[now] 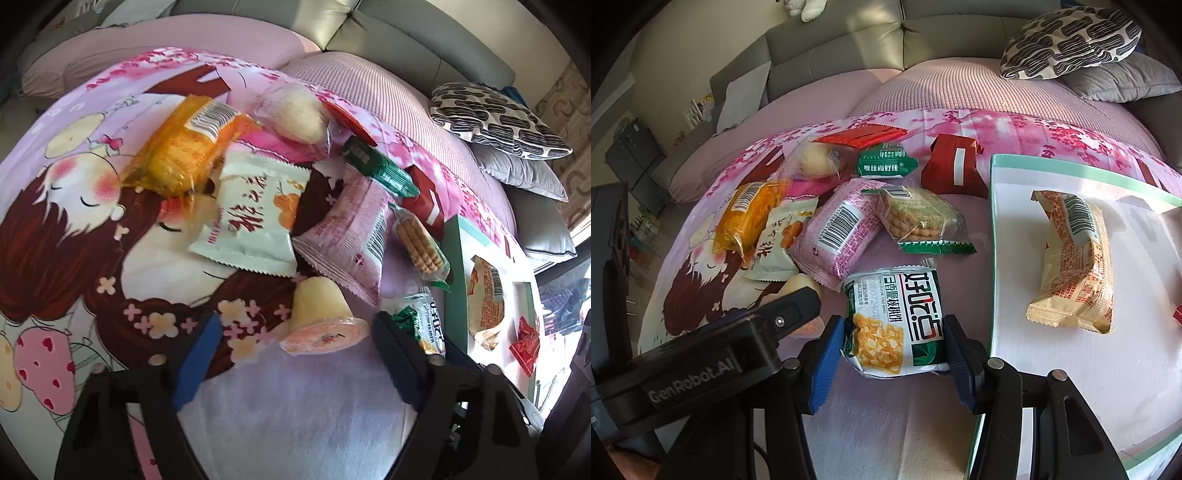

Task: Organize snacks
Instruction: 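Grasp the green-and-white biscuit packet with the right tool while the left tool grasps the jelly cup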

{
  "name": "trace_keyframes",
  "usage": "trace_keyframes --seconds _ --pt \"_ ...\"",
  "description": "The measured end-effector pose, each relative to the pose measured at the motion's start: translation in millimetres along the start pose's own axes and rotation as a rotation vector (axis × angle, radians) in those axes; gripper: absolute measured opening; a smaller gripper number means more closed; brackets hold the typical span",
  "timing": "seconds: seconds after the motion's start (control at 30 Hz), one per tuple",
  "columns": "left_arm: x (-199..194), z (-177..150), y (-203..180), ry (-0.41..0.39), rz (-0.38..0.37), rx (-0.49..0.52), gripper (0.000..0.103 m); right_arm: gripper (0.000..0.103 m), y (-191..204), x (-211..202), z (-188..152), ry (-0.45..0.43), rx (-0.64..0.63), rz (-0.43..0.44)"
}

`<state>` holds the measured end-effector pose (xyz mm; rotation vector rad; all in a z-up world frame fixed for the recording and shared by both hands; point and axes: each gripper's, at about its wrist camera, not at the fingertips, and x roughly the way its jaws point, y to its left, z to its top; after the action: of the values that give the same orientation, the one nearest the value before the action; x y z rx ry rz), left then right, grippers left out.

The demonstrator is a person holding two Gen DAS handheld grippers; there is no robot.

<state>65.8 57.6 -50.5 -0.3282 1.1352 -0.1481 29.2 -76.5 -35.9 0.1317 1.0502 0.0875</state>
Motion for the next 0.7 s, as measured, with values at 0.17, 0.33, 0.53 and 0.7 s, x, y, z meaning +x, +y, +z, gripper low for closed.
trace_keyframes --seconds 0.17,0.33,0.53,0.7 --pt "1.2 -0.1 0.0 -0.004 -0.075 -0.023 0.051 0.057 -0.8 0.2 0.0 -0.001 0.003 0.001" --pt "-3.3 0.7 7.5 -0.029 -0.046 -0.052 0.046 0.057 -0.7 0.4 0.4 -0.001 -0.003 -0.002" --pt "-11.8 4.5 25.5 -0.054 -0.019 -0.093 0.046 0.057 0.5 0.0 0.4 -0.001 -0.011 -0.007" --pt "-13.4 6.8 29.5 -0.069 -0.01 -0.11 0.046 0.055 1.1 -1.4 0.2 -0.007 -0.011 -0.003"
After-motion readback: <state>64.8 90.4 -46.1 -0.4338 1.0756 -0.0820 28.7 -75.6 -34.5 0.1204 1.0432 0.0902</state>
